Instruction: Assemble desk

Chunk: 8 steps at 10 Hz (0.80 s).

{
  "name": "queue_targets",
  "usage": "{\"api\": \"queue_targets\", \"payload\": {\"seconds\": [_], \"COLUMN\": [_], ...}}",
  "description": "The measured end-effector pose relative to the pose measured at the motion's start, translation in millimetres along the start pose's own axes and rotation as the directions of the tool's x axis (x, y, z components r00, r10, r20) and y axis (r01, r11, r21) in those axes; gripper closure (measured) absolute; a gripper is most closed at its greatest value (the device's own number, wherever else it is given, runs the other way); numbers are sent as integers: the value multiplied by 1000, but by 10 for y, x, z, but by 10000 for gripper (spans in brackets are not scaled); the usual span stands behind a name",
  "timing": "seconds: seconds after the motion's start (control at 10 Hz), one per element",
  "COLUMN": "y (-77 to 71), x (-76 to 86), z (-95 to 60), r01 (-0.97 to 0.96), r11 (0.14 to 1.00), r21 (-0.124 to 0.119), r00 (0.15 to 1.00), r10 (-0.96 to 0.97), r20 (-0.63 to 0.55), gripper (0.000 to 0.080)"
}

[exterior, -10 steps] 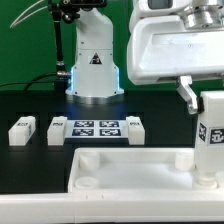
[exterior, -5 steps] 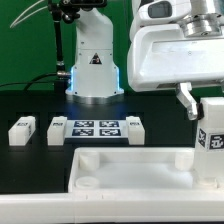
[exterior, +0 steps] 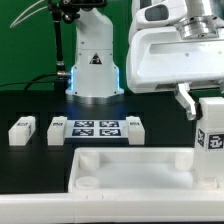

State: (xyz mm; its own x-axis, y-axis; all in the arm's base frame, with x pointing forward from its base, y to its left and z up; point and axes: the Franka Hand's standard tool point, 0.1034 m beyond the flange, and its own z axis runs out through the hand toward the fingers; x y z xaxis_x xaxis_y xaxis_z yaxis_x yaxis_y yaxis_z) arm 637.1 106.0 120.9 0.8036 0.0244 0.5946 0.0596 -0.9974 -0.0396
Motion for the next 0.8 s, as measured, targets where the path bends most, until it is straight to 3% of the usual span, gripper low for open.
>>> {"api": "queue_targets", "payload": {"seconds": [0.8], "y": [1], "x": [-11], "z": [39], "r01": [-7], "r11": [1000], "r21": [-6], "r00": [999], "r10": [7], "r20": [-43], "gripper": [509]}}
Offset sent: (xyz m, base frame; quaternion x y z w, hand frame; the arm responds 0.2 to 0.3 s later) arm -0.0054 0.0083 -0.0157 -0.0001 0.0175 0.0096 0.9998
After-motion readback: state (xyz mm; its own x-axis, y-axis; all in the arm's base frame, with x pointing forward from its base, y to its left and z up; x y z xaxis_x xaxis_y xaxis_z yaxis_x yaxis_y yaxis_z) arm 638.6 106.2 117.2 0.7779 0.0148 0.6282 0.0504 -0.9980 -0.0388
